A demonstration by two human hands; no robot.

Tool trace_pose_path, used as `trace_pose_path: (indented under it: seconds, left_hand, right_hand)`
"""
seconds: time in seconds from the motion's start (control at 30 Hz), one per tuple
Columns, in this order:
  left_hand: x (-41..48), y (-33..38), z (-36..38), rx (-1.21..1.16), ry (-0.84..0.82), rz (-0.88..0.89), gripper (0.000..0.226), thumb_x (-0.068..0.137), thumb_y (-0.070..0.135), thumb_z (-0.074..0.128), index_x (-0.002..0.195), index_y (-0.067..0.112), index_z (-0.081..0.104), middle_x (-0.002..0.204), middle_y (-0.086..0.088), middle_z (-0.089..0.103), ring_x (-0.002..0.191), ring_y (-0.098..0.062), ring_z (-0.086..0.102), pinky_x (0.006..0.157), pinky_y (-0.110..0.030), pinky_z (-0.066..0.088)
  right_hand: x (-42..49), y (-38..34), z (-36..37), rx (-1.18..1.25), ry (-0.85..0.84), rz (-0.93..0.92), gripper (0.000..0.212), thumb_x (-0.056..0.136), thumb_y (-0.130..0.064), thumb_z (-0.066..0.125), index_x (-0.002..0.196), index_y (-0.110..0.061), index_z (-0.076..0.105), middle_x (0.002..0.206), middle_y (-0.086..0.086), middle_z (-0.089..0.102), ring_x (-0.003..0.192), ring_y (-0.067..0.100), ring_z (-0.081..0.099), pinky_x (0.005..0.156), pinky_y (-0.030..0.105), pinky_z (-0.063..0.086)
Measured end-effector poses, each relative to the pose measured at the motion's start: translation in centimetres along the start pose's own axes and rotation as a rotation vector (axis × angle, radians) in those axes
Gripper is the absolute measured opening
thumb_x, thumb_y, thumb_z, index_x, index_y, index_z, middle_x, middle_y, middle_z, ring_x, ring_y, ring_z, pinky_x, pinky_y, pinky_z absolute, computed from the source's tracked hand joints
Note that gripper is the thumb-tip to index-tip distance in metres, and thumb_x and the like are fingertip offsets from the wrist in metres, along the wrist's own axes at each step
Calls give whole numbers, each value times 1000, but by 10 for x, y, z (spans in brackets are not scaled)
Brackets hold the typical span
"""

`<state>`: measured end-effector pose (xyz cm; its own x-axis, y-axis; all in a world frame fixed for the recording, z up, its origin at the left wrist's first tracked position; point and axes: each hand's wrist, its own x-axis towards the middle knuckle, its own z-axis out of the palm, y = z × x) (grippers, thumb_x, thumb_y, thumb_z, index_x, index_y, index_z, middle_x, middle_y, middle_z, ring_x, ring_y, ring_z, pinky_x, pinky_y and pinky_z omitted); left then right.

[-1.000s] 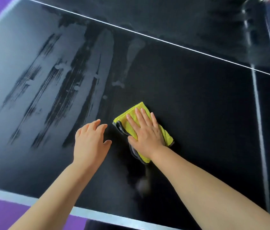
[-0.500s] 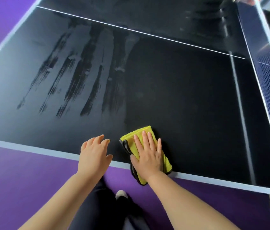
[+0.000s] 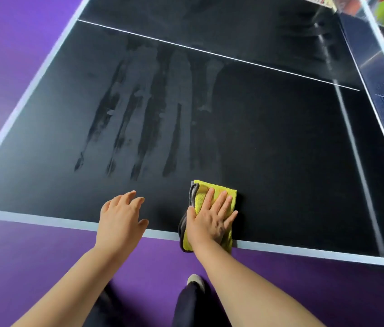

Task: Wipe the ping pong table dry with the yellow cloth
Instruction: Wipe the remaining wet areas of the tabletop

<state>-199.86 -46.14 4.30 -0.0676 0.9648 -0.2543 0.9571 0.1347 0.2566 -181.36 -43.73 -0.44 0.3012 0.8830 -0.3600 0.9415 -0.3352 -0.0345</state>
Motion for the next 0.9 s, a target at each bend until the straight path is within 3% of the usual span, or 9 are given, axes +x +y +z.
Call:
trace_pose_path:
  seconds: [0.17,0.33,0.53,0.63,0.8,0.9]
  left_hand:
    - [12,-104,-36,13,-19,-18,54,68,23,82,118,13,65,132,-11,56,117,-34,53,98,-47,37]
    - [22,-198,-70,55,-23,-17,54,72,26,79,123,14,63,136,-10,52,121,-32,49,101,-45,34]
    - [24,-287,-97,47,-30,-67,55,74,25,77,125,13,61,137,-10,52,122,-34,48,102,-46,34]
    - [18,-321,-104,35,-40,-108,54,74,24,77,124,12,61,136,-11,53,121,-36,50,101,-49,35]
    - [3,-360,-110,22,-24,-177,53,83,31,67,133,18,53,145,-5,43,130,-29,41,107,-41,28]
    - [0,-372,-109,30,-31,-206,52,80,30,70,129,19,57,141,-6,47,128,-30,44,105,-42,30]
  right_hand:
    - [-28,-105,12,-5,-32,-7,79,100,-55,26,154,-18,-17,160,17,-24,146,36,-26,104,53,-29]
    - [-59,-207,29,-7,-52,-59,79,100,-54,26,143,-18,-30,159,17,-26,139,34,-35,100,53,-32]
    - [-90,-306,43,-15,-92,-162,79,100,-53,26,140,-20,-33,158,17,-29,136,33,-38,103,54,-29]
    - [-104,-347,50,-33,-116,-251,80,100,-54,25,142,-20,-34,156,16,-32,142,35,-34,108,56,-24]
    - [-125,-406,63,-105,-154,-469,78,101,-52,25,143,-20,-33,149,15,-41,141,34,-36,109,57,-24]
    - [-130,-431,69,-175,-173,-678,78,101,-53,27,151,-21,-23,153,13,-36,143,32,-33,112,58,-23]
